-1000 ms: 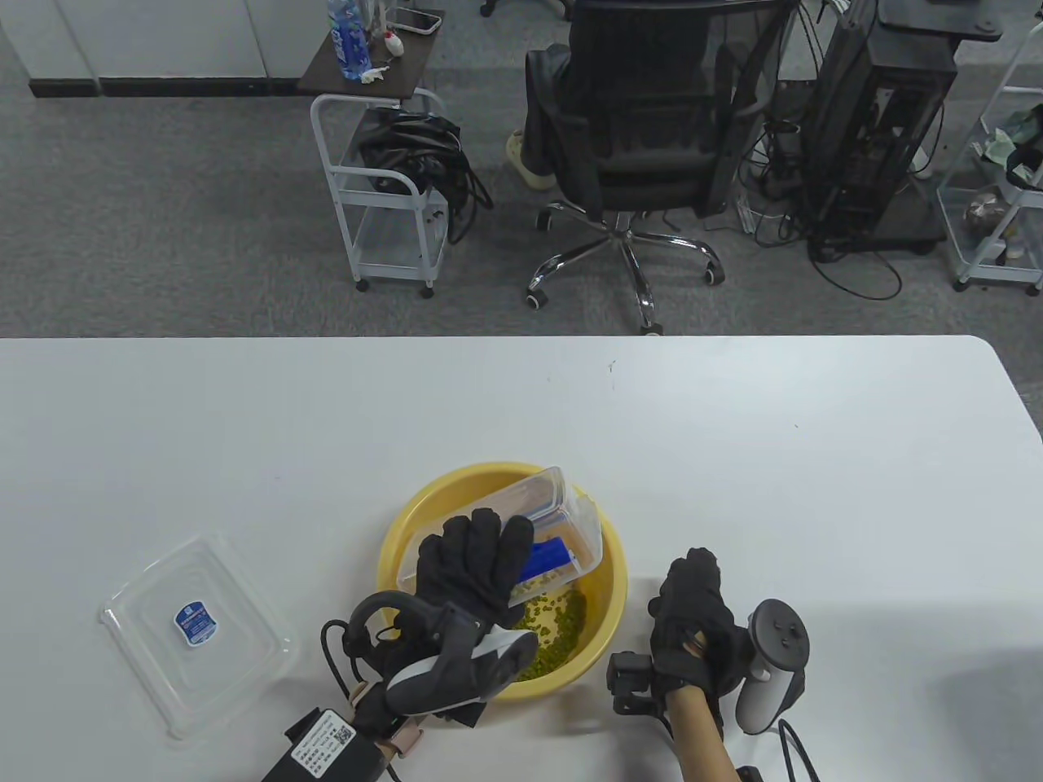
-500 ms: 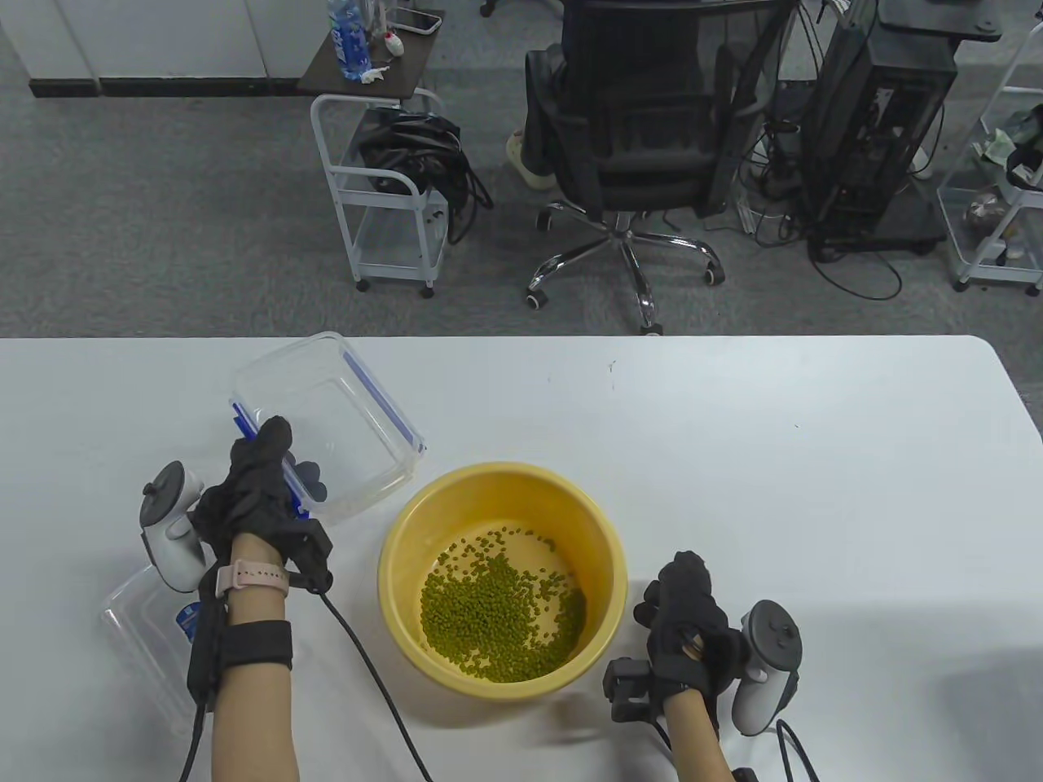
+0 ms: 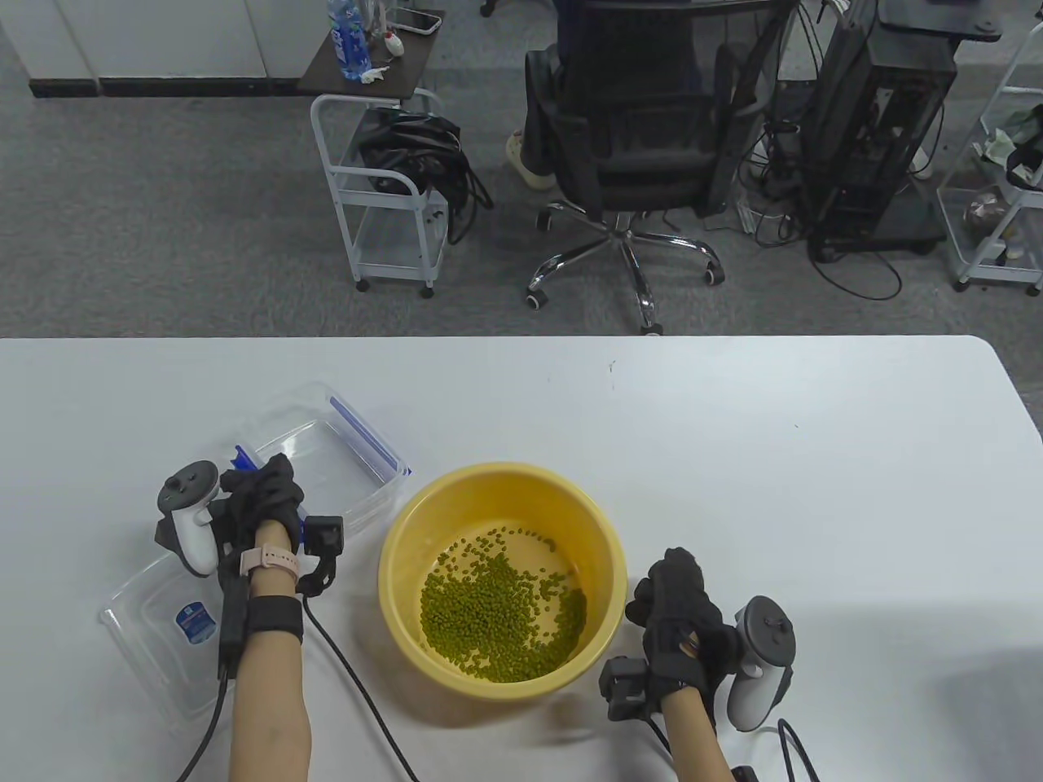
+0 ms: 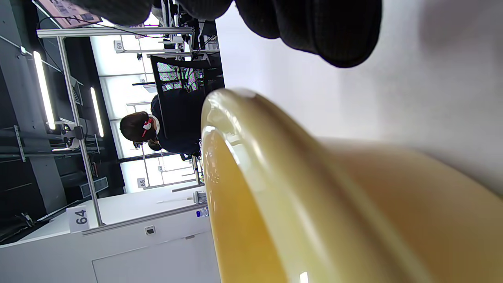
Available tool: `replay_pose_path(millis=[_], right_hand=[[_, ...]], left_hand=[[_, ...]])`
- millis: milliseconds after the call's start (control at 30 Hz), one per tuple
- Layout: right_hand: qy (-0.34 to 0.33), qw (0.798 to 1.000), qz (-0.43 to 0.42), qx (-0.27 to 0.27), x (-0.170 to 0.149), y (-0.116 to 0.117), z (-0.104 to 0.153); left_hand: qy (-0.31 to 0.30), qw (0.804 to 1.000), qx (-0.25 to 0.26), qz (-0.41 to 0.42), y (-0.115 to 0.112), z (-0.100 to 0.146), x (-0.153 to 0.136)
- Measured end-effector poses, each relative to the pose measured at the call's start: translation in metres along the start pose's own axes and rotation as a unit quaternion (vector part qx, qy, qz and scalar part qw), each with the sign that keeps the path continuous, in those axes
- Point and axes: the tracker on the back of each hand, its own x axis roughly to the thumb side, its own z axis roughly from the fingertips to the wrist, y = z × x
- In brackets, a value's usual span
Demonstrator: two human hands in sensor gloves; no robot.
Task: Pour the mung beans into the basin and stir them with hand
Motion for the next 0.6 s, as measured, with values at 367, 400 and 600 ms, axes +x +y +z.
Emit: replay_pose_path(millis=[367,400,600], right_hand=[[-0.035,0.999,0.014,0.005,0.009,0.005,0.007],[-0.043,0.999,0.015,0.002,0.011,0.005,0.009],[-0.144,0.988,0.05,-0.024,0.034,0.009,0.025]], left_hand=[[-0.171,0.967,-0.188,0.025,-0.028,0.116,0.001],[-0.157,0.963,-0.219,0.029,-0.035,0.12,-0.008],[-0.088,0.948,-0.298,0.066,-0.083,0.123,-0.055]])
